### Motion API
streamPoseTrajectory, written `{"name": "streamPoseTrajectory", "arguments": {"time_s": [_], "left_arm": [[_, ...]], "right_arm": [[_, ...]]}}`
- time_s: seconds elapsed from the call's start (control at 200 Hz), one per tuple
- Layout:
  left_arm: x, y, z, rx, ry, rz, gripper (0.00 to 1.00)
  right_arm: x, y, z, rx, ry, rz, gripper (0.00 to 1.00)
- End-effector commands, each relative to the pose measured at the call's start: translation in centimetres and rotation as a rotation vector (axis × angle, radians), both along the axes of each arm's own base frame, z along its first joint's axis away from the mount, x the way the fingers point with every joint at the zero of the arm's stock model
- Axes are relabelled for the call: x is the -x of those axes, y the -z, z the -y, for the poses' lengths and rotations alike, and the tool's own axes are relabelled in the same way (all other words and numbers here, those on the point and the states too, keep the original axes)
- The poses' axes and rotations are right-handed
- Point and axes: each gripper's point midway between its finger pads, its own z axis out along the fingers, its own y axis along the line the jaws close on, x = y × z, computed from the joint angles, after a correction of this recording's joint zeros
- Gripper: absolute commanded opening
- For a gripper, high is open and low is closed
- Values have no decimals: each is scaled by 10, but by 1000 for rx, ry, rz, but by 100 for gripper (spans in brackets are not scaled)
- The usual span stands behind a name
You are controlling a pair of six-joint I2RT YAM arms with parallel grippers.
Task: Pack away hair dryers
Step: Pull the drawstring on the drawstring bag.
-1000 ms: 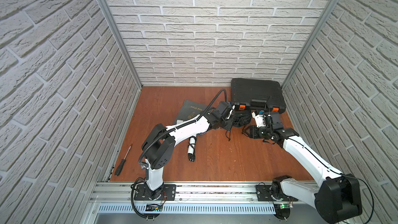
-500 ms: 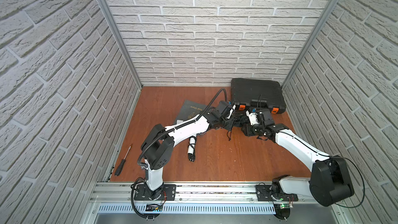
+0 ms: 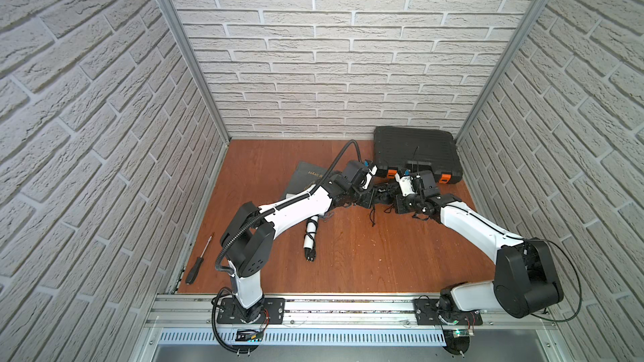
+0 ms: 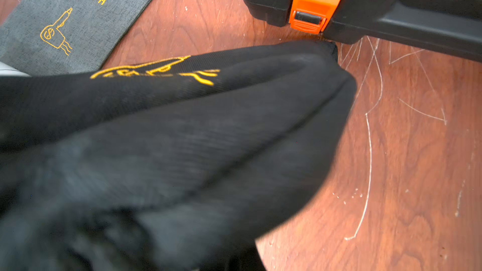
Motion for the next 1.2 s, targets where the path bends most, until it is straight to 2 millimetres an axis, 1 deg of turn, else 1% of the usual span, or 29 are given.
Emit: {"name": "streamPoseTrajectory", "arguments": {"time_s": [0.0,0.09,0.19,0.315,0.455,0.61,0.75,0.815,0.87,0.915,1.055,1.15,1.195], "left_arm": [[-11,-27,-7,74,-19,48,0],[-16,-25,-12,53,-25,53,0],[-18,-25,-19,36,-26,58,0],[-17,-21,-27,9,-19,63,0],[-15,-11,-38,-23,-12,60,0],[-17,-3,-56,-46,-35,53,0],[-18,2,-73,-73,-56,51,0],[-19,3,-77,-76,-54,52,0],[-19,3,-77,-72,-52,51,0],[-18,4,-74,-62,-42,44,0],[-15,5,-56,-26,-2,34,0],[-14,3,-47,12,14,33,0],[-14,4,-47,13,12,31,0]], "right_arm": [[1,-16,8,19,21,25,3],[5,-19,20,28,70,9,2],[7,-28,36,4,141,-7,3],[5,-43,49,-79,212,20,3],[5,-54,68,-211,307,37,3],[10,-54,88,-222,375,29,3],[11,-52,106,-274,459,23,3],[10,-54,107,-307,467,27,2],[8,-57,102,-343,454,25,3],[6,-58,97,-376,448,21,2],[3,-60,85,-457,431,13,3],[1,-61,82,-472,426,17,2],[1,-61,82,-469,428,16,2]]}}
